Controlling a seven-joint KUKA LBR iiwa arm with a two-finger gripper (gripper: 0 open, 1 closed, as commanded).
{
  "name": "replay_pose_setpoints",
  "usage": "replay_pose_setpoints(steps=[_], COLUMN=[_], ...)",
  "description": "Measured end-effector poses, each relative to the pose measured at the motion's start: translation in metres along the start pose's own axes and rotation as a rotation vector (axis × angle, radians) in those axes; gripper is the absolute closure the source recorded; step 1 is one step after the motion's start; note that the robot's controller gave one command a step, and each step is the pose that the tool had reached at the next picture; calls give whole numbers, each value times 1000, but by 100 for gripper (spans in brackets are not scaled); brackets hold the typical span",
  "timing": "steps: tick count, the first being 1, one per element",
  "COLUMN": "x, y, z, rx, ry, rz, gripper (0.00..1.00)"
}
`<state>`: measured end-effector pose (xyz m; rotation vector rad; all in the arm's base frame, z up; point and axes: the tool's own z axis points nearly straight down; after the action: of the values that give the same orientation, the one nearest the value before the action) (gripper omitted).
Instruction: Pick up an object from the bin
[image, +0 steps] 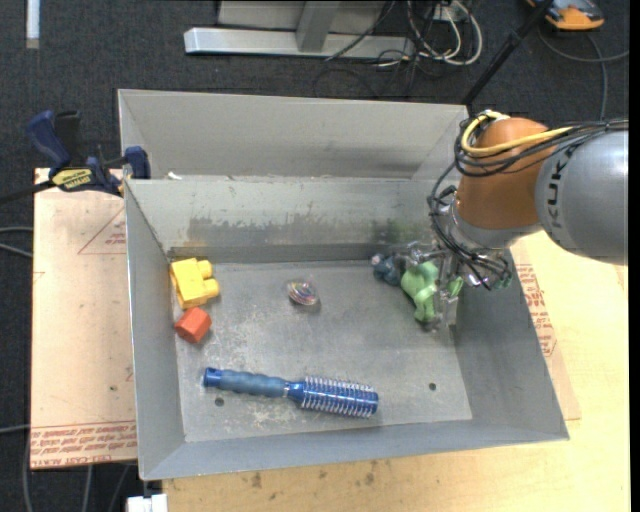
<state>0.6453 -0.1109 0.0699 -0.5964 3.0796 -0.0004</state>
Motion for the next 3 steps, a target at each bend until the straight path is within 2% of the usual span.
replay_pose_setpoints(steps=[1,2,3], x=[-2,15,15], y=[0,-4,-4], z=[-5,-121,-116], rx=[1,4,-1], ry=[-4,-5,0], rz=[0,26,27], gripper=[100,100,0])
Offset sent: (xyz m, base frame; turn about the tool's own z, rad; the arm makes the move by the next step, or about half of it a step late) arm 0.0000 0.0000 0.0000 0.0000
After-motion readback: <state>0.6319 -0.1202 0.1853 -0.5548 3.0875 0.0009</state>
